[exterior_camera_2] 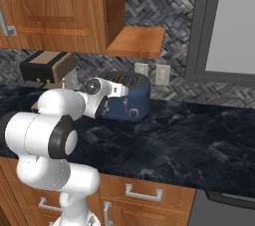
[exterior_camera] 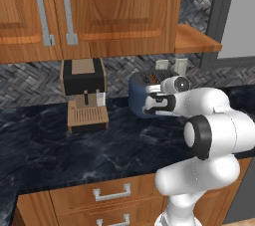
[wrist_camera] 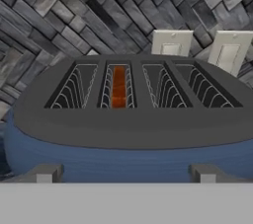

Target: Start the toaster. Once the lever pops up, take the bread to the plate on the dining counter.

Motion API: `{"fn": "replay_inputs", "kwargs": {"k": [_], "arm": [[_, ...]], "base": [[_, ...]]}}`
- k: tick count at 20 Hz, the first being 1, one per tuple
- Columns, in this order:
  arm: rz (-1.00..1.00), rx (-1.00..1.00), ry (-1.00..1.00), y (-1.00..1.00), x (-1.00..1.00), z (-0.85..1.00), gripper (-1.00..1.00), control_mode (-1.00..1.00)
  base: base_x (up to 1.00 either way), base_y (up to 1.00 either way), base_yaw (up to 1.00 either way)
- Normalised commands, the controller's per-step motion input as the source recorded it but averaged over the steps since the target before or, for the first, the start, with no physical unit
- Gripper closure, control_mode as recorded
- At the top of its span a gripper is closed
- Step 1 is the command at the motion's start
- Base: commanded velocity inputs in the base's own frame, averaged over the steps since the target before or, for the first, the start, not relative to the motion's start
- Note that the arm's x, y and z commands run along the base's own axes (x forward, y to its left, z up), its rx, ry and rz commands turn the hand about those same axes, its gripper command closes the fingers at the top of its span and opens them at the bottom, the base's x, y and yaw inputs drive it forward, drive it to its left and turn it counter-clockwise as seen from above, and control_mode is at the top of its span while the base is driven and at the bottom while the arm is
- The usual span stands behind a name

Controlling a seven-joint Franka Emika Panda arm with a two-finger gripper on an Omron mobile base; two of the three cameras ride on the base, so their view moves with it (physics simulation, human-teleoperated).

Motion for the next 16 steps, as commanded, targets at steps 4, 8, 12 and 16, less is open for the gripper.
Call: {"fn": "replay_inputs", "kwargs": {"k": [4, 8, 12, 16], "arm": [[-0.01, 0.00, -0.06, 0.00, 0.04, 0.12, -1.00, -1.00], [0.00, 0.00, 0.00, 0.00, 0.08, 0.18, -1.00, -1.00], [0.00, 0.00, 0.00, 0.00, 0.07, 0.22, -1.00, -1.00], [0.00, 0.00, 0.00, 0.00, 0.03, 0.24, -1.00, -1.00]], "base": [[0.00, 0.00, 0.00], [0.00, 0.00, 0.00], [0.00, 0.00, 0.00], [0.00, 0.00, 0.00]]}}
